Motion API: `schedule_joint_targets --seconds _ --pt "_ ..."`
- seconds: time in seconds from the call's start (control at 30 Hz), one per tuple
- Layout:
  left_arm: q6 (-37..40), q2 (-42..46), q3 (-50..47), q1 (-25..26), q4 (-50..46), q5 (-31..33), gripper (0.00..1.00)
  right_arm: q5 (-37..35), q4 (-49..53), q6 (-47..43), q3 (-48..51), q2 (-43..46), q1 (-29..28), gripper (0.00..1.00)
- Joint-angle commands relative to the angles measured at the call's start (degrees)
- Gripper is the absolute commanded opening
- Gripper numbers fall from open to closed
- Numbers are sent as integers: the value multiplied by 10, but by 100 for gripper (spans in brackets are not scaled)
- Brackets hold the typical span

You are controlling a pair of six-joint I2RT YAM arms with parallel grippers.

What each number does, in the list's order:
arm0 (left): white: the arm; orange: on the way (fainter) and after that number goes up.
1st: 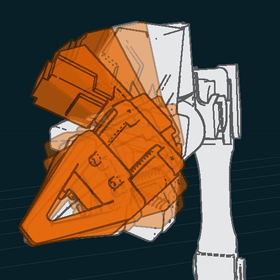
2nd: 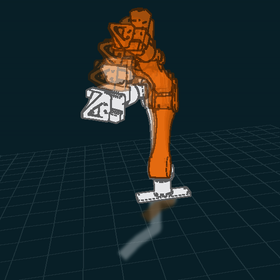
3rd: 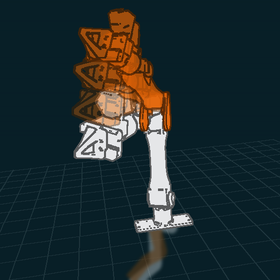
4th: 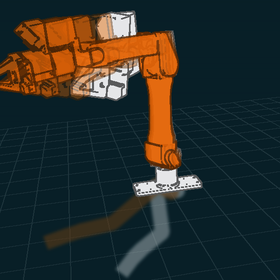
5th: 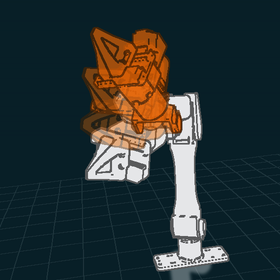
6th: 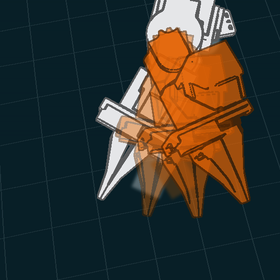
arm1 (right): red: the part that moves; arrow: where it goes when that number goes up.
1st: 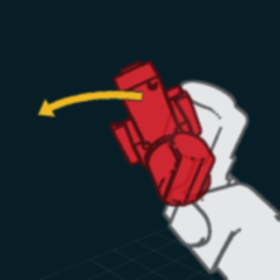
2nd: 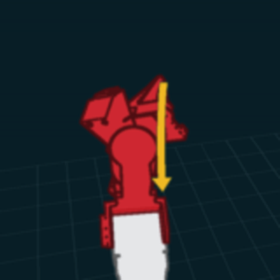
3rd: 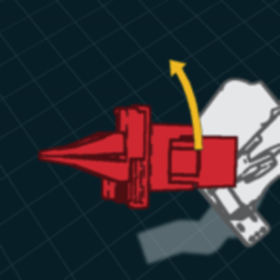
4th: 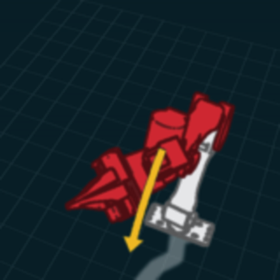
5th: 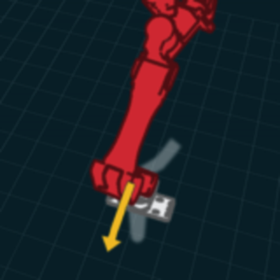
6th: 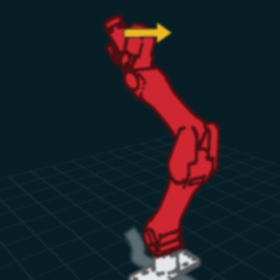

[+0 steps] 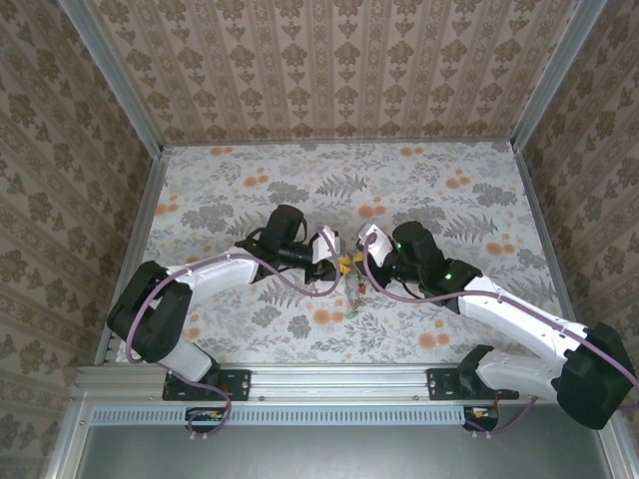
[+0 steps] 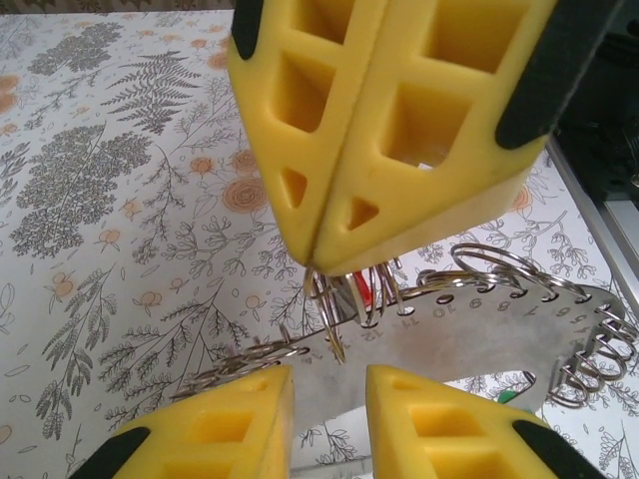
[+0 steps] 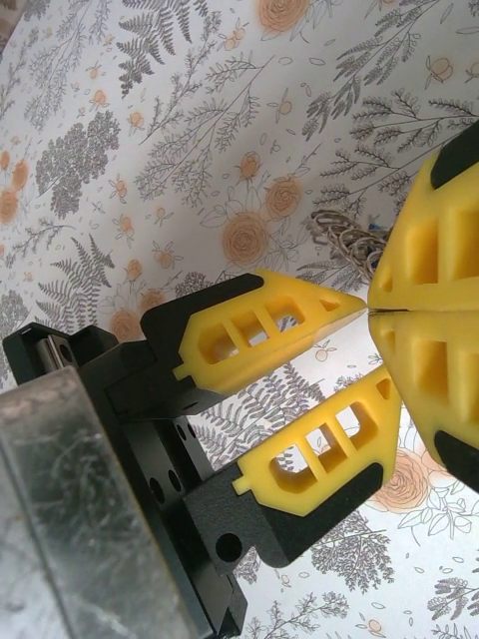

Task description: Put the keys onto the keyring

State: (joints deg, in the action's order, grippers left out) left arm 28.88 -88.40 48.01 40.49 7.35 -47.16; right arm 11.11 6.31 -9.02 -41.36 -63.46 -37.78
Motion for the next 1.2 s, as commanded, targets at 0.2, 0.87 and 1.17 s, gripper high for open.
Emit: schedule_joint_targets --seconds 0.2,0.87,1.17 --pt "-22 3 14 7 23 -30 31 9 -11 -3 -26 5 -5 0" --pt "-18 -12 32 14 15 8 8 15 -7 -3 -26 4 -6 0" --pt "-8 -22 38 15 1 19 0 4 -2 -5 -22 9 -6 0"
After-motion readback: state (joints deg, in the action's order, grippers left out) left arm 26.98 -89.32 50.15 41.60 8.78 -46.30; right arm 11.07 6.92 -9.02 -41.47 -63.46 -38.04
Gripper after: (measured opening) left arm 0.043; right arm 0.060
